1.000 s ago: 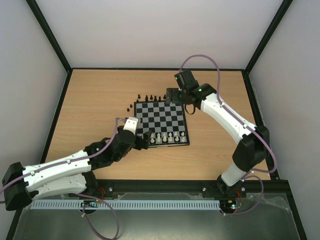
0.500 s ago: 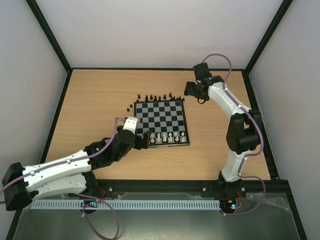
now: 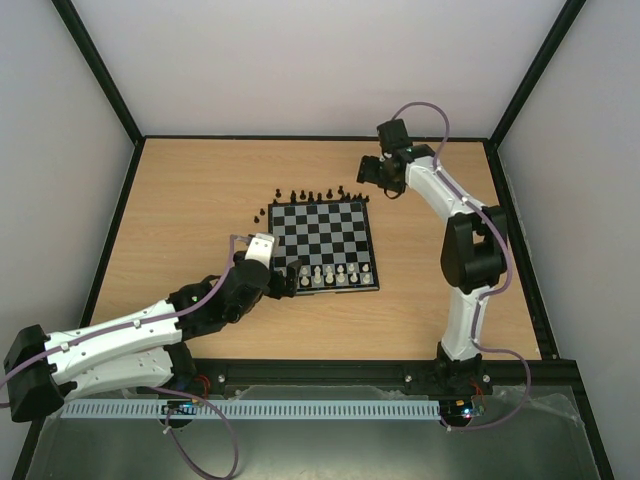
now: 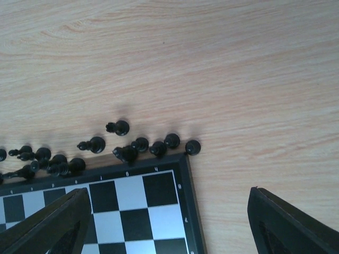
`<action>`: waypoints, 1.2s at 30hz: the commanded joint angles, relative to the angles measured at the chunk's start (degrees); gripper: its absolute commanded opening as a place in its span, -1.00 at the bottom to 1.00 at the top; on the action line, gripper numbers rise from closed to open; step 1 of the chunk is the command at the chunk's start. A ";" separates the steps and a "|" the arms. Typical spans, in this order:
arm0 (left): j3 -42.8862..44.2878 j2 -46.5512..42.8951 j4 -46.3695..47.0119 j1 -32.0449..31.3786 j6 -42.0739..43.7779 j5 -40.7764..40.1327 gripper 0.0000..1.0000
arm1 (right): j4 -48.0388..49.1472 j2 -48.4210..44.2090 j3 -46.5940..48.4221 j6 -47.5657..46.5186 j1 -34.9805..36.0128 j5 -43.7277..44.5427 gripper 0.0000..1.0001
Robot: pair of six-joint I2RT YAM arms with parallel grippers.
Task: Set up the chess pieces on the board
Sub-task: Pick up the chess piece at the center of the board.
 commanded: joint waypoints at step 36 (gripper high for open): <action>-0.57 -0.47 -1.16 0.24 -0.81 -4.61 0.98 | -8.26 18.90 18.65 -3.68 -0.79 5.40 -0.16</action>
